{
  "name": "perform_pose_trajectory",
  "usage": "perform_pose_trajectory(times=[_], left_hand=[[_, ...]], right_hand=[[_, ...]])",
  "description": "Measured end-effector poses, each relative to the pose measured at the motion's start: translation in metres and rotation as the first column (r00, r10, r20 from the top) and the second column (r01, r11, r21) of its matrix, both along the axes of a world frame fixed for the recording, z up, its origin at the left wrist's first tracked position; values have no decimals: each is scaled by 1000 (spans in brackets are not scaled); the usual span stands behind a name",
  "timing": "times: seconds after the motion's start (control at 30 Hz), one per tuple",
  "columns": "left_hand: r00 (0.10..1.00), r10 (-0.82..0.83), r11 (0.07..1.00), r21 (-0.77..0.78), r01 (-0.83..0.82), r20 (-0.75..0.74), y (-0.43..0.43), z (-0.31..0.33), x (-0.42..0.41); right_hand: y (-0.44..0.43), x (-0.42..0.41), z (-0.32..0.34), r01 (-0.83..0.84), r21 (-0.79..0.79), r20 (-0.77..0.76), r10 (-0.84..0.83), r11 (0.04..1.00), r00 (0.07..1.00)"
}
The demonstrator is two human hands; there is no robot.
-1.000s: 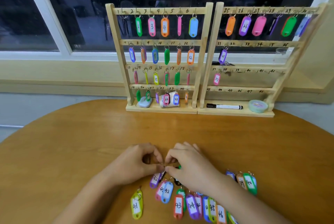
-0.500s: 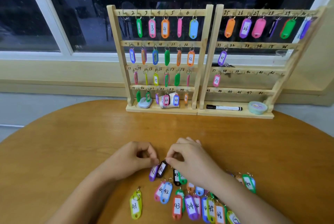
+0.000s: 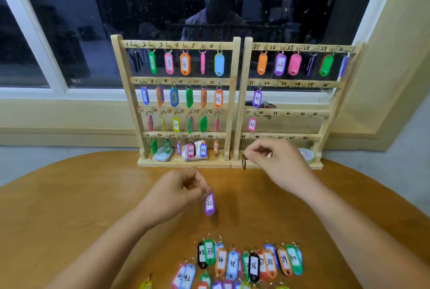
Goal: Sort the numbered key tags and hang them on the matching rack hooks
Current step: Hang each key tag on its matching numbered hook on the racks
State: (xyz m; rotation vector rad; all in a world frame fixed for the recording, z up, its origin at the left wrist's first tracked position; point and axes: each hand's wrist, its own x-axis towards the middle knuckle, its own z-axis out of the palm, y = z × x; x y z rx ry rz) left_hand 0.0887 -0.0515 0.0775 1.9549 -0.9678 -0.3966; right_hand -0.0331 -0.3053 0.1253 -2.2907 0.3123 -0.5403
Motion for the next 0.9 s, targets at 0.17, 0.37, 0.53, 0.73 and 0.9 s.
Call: perform_pose_trajectory(times=[0.17, 0.37, 0.53, 0.73, 0.9], left_hand=[[995, 45, 997, -62, -39, 94, -52, 30, 10], [989, 56, 994, -96, -43, 139, -103, 66, 23], [987, 67, 983, -179, -40, 144, -137, 100, 26], [967, 133, 964, -256, -74, 218, -171, 128, 30], [928, 217, 945, -304, -122, 303, -198, 141, 31]], right_hand=[[-47, 14, 37, 140, 14, 131, -140, 990, 981], [-79, 31, 74, 257, -28, 217, -245, 966, 945], [-88, 47, 94, 273, -61, 262, -249, 960, 933], [-90, 59, 101, 288, -20, 190, -279, 957, 941], [-91, 59, 100, 313, -23, 158, -305, 950, 939]])
